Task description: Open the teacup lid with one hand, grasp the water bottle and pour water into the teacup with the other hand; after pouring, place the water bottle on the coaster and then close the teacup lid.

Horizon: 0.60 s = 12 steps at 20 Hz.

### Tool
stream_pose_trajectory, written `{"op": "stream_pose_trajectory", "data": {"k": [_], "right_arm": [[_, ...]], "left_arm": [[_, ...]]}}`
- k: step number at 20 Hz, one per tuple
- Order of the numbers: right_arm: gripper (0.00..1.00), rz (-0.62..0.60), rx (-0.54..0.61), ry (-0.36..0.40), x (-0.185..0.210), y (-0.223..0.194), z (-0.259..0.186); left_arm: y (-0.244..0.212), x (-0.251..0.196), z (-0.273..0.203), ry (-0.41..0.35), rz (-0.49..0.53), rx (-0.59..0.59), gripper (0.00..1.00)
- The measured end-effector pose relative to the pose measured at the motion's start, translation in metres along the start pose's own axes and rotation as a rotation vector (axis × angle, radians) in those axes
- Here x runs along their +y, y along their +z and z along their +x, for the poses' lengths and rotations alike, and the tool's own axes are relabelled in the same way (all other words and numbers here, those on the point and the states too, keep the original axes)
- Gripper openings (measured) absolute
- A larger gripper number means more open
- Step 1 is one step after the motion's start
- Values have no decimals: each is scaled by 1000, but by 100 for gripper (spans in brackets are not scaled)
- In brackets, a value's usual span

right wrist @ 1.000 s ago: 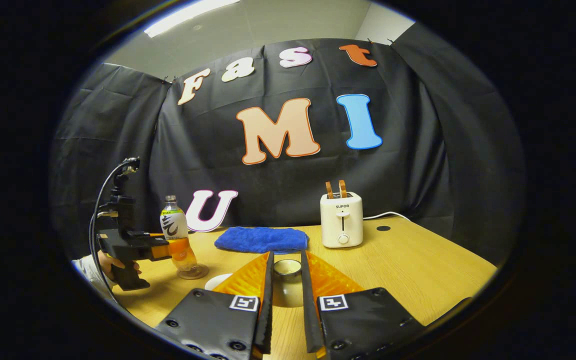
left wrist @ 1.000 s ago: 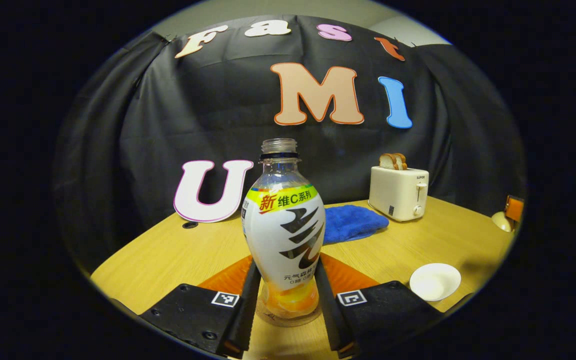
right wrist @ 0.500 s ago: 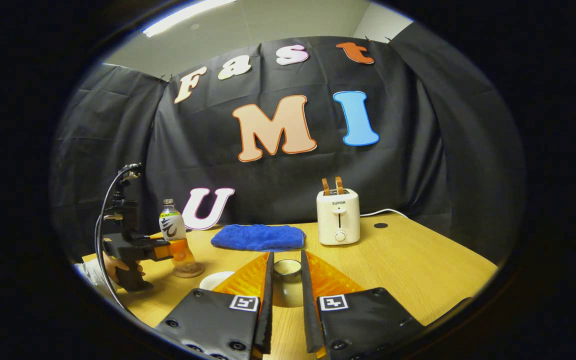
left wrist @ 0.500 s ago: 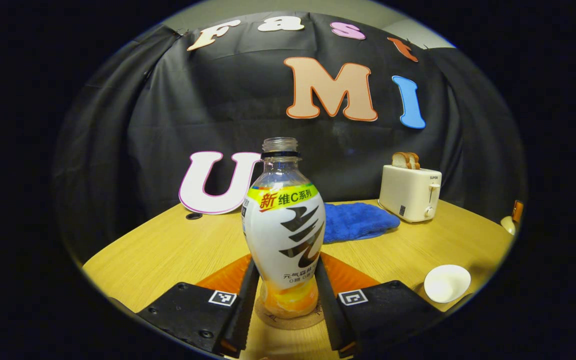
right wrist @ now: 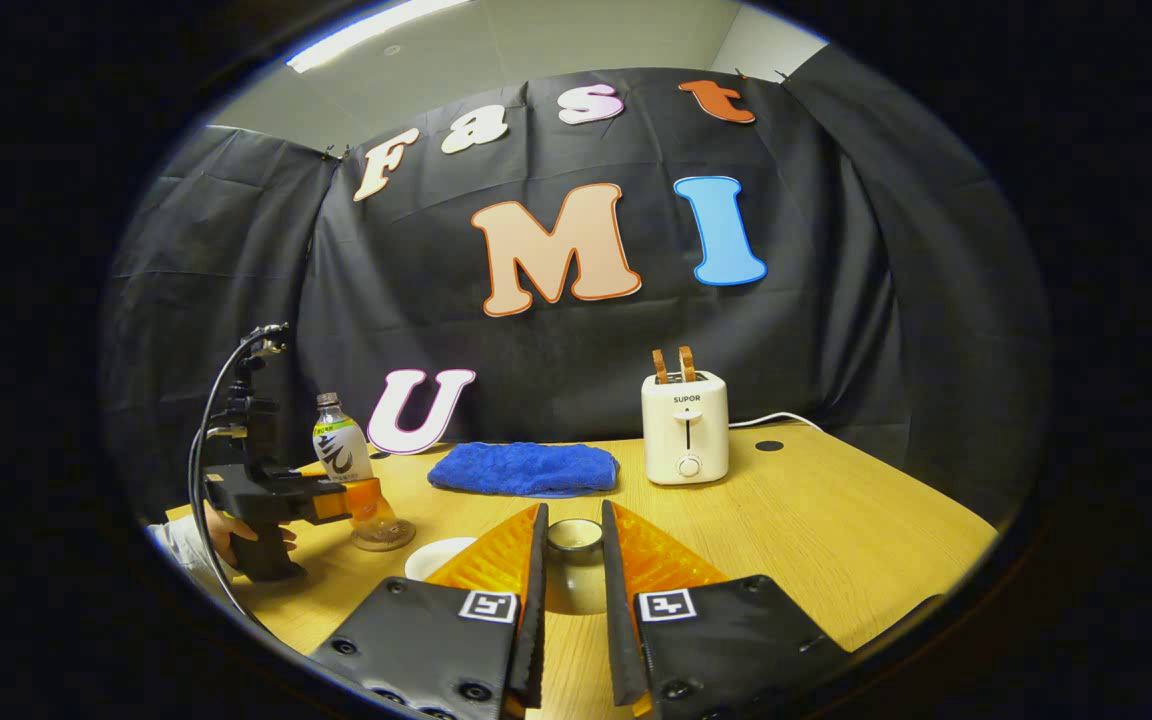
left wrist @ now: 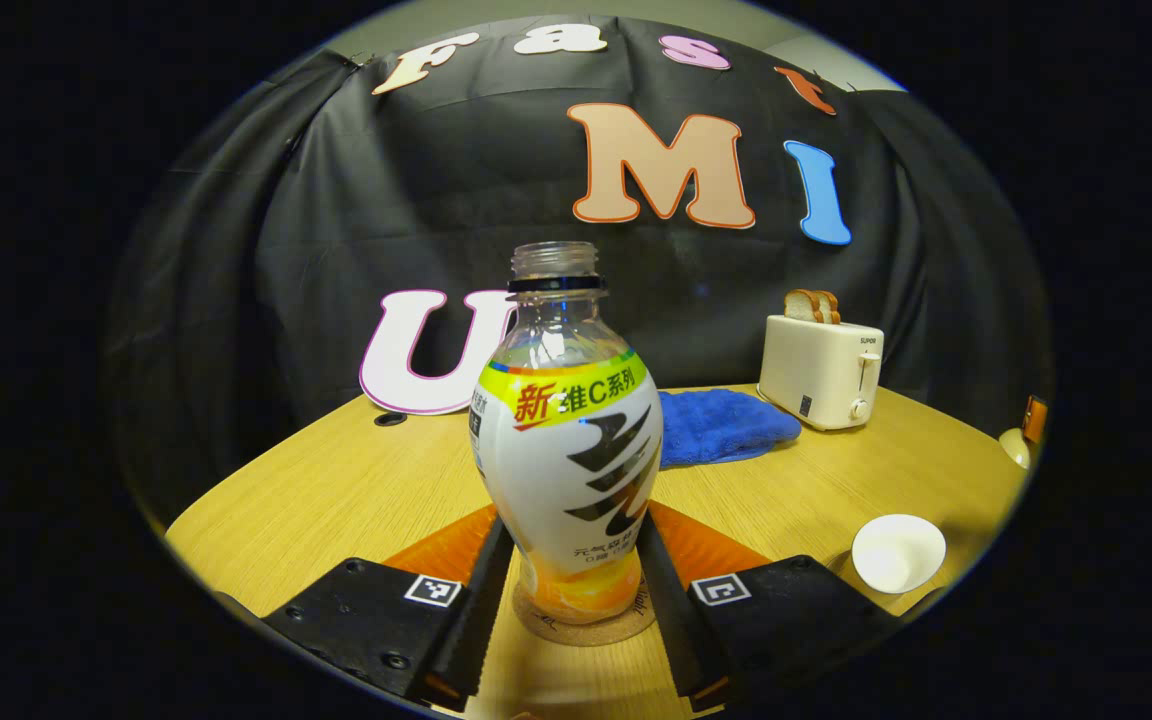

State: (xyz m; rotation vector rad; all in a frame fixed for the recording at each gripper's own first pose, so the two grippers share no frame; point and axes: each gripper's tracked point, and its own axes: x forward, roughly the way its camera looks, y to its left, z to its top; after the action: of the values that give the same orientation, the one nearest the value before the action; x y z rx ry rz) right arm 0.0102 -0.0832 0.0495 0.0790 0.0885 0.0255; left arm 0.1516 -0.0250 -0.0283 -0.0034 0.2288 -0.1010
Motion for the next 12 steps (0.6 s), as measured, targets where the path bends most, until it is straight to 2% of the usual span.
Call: {"op": "stream_pose_trajectory", "data": {"k": [3, 5, 8, 12], "right_arm": [[29, -3, -3, 6, 3, 1, 0], [29, -4, -1, 11, 5, 0, 1], [29, -5, 0, 16, 7, 0, 1], [30, -3, -1, 31, 14, 0, -1]], "left_arm": [[-2, -2, -1, -3, 28, 0, 77], [-1, -3, -3, -3, 35, -2, 80], [0, -3, -9, 7, 47, -8, 99], [1, -1, -22, 27, 77, -37, 98]]}}
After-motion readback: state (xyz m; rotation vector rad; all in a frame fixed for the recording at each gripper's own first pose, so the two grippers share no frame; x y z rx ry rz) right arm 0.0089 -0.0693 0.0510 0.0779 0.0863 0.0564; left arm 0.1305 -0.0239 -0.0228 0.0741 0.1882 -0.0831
